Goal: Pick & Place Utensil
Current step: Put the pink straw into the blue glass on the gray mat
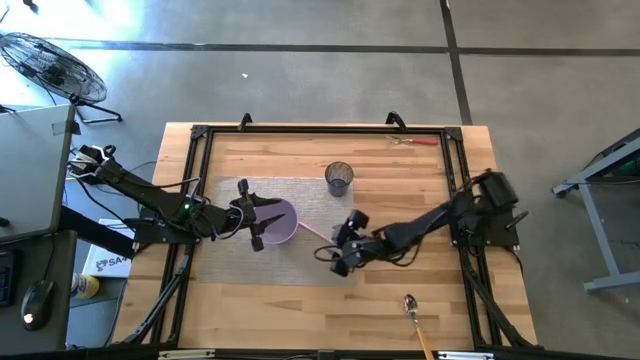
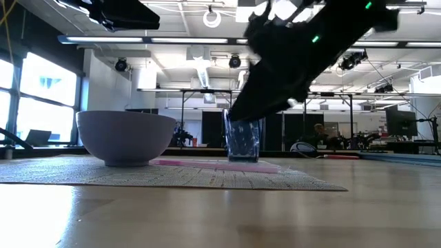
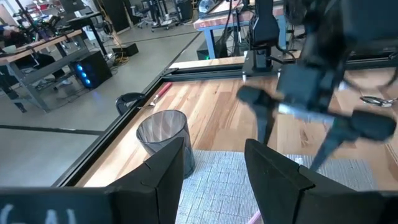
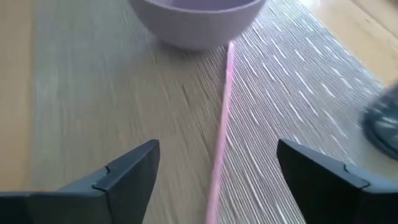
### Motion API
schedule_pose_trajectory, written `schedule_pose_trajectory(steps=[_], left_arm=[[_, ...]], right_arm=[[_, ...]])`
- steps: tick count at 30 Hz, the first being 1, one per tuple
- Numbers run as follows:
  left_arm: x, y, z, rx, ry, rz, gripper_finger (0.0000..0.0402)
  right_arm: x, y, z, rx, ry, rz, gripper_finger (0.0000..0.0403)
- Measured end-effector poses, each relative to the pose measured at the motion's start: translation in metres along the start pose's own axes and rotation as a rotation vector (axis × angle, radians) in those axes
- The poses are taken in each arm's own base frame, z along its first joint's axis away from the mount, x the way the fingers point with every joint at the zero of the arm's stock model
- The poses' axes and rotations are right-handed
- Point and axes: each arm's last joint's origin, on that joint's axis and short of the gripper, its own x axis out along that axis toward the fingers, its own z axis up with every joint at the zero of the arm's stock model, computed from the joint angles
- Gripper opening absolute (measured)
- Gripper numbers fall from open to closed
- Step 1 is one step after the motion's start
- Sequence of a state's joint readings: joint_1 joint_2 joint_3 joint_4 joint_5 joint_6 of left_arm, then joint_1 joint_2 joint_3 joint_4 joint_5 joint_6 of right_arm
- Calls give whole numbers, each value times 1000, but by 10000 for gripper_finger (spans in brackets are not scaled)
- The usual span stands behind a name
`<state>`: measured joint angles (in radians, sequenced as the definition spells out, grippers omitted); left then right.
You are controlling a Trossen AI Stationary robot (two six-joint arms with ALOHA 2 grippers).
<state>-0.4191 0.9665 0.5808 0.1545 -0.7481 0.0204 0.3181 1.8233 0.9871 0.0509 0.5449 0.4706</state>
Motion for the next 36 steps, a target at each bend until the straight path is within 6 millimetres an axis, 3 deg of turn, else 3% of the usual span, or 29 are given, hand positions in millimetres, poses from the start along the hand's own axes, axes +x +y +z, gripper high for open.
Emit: schedule_pose_trajectory(steps=[5, 13, 24, 36], left_arm=[[0, 0, 0, 0, 0, 0, 166], [0, 0, 0, 0, 0, 0, 166], [0, 0, 0, 0, 0, 0, 166], [0, 0, 0, 0, 0, 0, 166]], right_arm=[[34, -6, -4, 39, -43, -12, 276], [57, -10, -1, 15, 85, -7, 204], [60, -14, -6, 25, 189, 34, 117], [60, -14, -7, 26, 201, 48, 62]])
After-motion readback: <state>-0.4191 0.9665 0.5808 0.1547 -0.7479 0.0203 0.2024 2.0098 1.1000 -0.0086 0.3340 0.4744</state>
